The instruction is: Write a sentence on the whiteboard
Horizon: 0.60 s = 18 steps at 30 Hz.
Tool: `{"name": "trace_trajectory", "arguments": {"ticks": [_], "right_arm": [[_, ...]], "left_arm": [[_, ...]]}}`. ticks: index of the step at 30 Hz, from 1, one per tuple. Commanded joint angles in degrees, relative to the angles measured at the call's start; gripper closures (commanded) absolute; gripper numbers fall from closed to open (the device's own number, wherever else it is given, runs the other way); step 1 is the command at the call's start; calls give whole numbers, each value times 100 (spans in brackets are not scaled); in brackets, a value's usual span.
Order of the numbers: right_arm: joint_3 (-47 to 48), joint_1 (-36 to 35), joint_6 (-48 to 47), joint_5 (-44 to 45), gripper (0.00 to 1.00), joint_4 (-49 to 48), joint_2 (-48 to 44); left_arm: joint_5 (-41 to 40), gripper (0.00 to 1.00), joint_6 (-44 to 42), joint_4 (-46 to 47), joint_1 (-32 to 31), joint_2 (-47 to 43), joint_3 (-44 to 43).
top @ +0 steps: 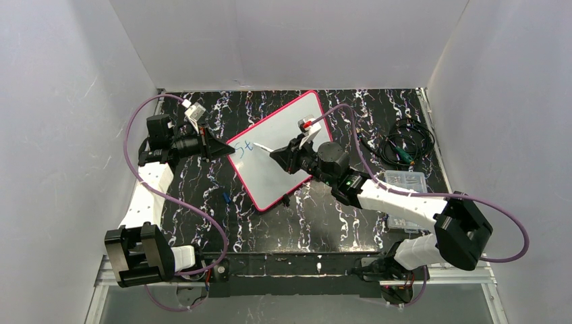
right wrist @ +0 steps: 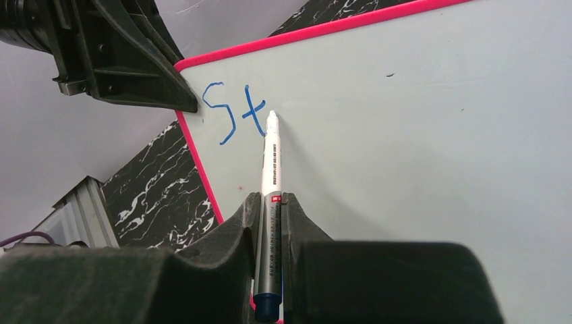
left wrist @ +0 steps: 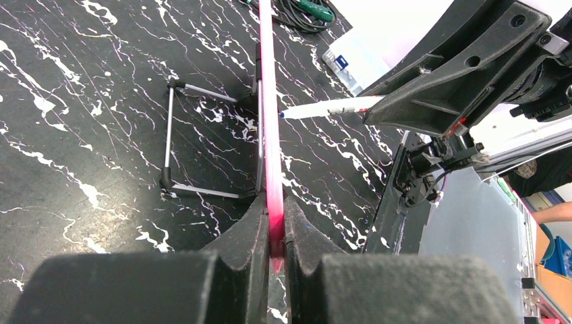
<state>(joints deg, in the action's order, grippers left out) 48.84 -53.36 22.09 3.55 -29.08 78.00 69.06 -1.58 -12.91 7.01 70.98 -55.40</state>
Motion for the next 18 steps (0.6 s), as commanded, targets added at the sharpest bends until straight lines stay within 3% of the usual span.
{"name": "trace_trajectory", "arguments": {"ticks": [1,18], "right_arm": [[107,4,-126,177,99,-376,-99],[132,3,-148,409,99,-117,88]], "left_arm": [[354,100,-232,-414,-134,-60,-74],[371,100,-244,-423,-136,-65,-76]]}}
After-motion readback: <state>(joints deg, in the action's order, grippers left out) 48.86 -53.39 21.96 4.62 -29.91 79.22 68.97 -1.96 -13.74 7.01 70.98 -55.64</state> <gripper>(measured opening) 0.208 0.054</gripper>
